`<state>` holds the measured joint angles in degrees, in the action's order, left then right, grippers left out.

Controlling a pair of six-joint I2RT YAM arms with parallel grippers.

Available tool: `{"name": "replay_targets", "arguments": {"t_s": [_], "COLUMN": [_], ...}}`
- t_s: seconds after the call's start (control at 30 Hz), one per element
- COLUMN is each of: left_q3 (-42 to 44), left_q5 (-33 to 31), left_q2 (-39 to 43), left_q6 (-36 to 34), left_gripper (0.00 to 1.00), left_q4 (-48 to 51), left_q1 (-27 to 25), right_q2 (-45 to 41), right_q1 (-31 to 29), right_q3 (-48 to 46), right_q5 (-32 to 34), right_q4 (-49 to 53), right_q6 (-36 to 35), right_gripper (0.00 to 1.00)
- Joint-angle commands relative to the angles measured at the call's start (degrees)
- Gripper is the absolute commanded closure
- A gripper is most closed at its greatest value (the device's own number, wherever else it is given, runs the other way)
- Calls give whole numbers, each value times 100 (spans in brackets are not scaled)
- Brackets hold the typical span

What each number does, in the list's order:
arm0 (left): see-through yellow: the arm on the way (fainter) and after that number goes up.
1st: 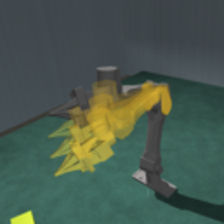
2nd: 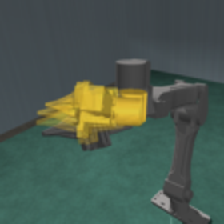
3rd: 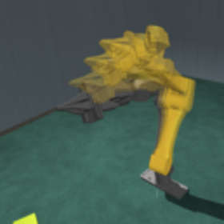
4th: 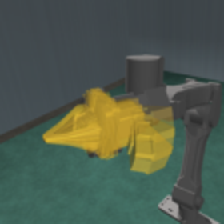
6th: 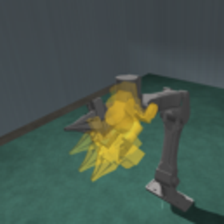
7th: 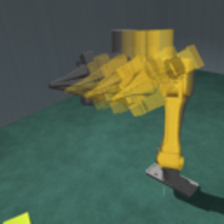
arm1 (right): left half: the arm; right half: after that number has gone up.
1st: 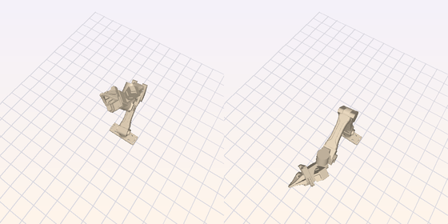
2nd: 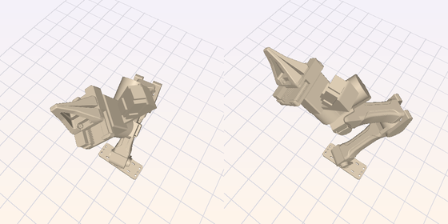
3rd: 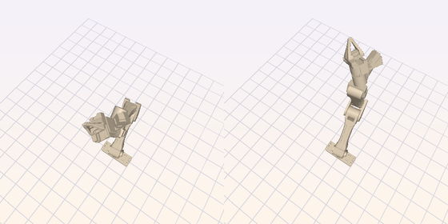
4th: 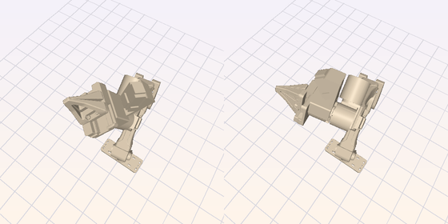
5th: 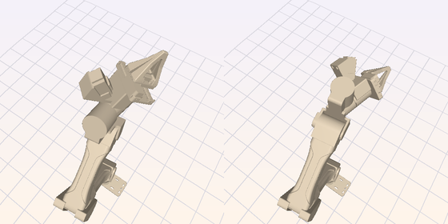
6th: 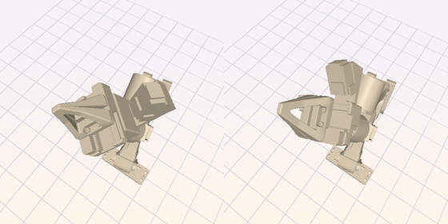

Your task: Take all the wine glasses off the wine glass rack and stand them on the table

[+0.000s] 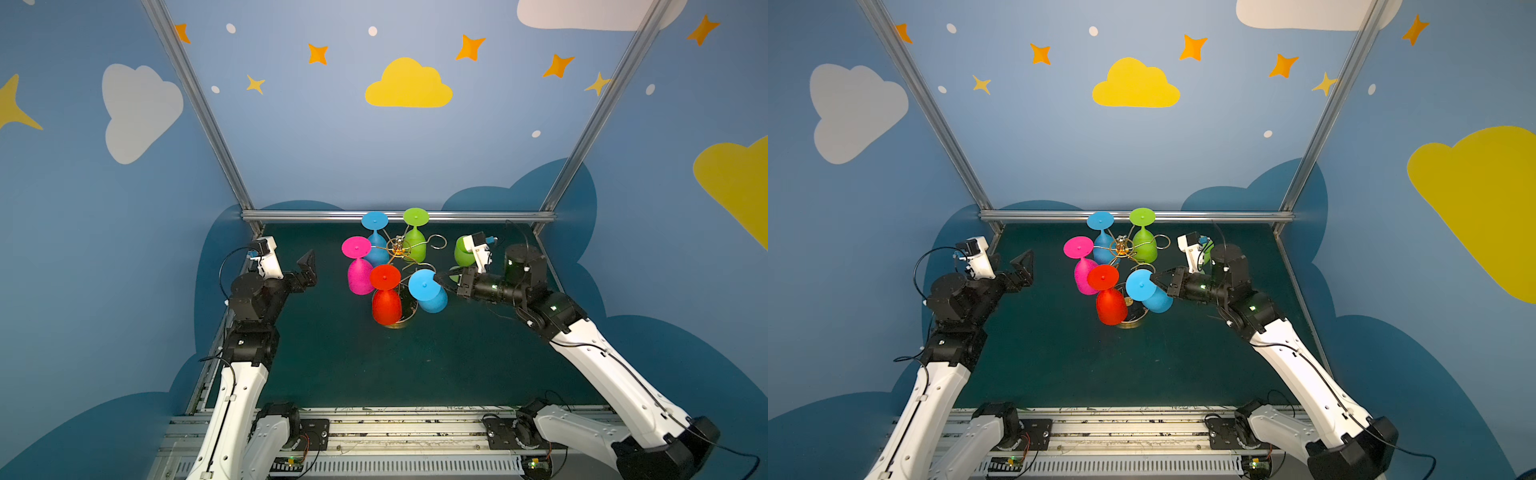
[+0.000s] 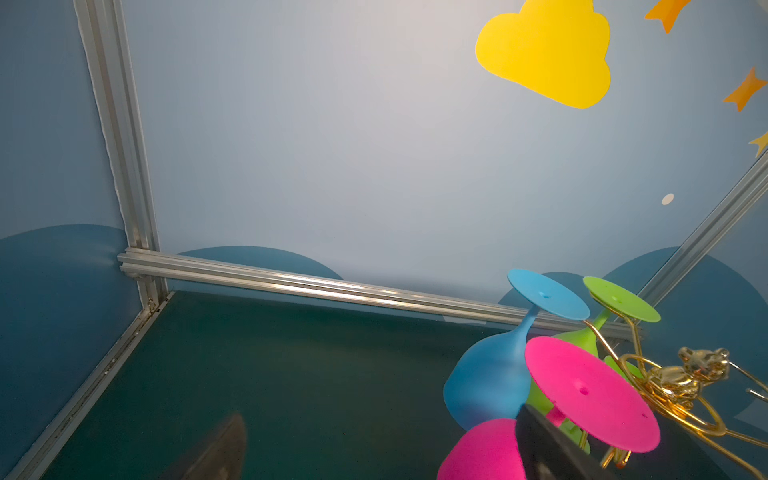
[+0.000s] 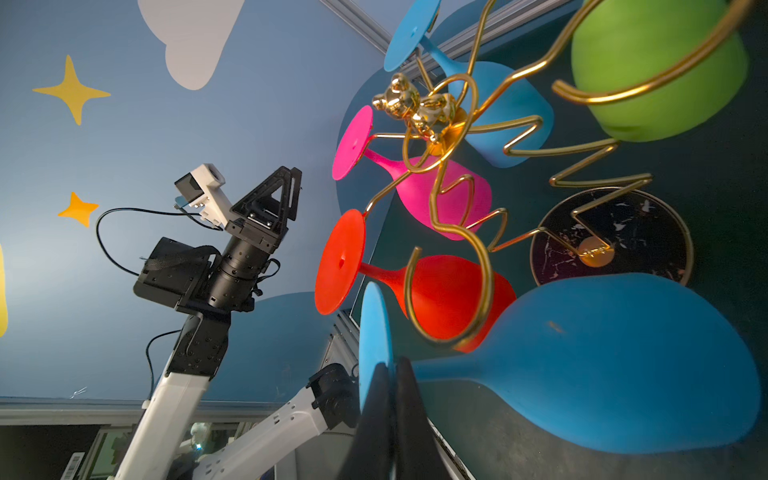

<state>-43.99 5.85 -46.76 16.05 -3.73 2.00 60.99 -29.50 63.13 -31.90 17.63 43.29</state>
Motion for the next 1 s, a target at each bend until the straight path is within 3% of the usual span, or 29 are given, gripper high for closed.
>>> {"name": "replay_targets", "arguments": {"t_s": [0.0, 0.2, 0.5, 0.7, 0.8, 0.97], "left_q3": [-77, -351, -1115, -1581, -1847, -2428], "left_q5": [136, 713, 2565, 3967, 4324, 4433], "left_q2": [5, -43, -328, -1122, -1486, -1909], "left_q6": [231, 717, 1474, 2500, 2780, 2450], "left_gripper": [0, 2, 12, 20, 23, 24], "left_q4": [-242, -338, -384, -1234, -1574, -1377], "left_q1": [28, 31, 35, -23, -226, -875], "right_q2": [-389, -816, -750, -433, -254, 109], "right_q1": [286, 1018, 1446, 1469, 1457, 1396], "right_q3": [-87, -181, 639, 1321, 1617, 2166], "right_q5": [156, 31, 106, 81, -21, -249], "right_q4": [302, 564, 599, 540, 427, 258], "right_q6": [-215, -345, -892, -1270, -1420, -1604], "right_gripper": [100, 100, 100, 100, 100, 100]}}
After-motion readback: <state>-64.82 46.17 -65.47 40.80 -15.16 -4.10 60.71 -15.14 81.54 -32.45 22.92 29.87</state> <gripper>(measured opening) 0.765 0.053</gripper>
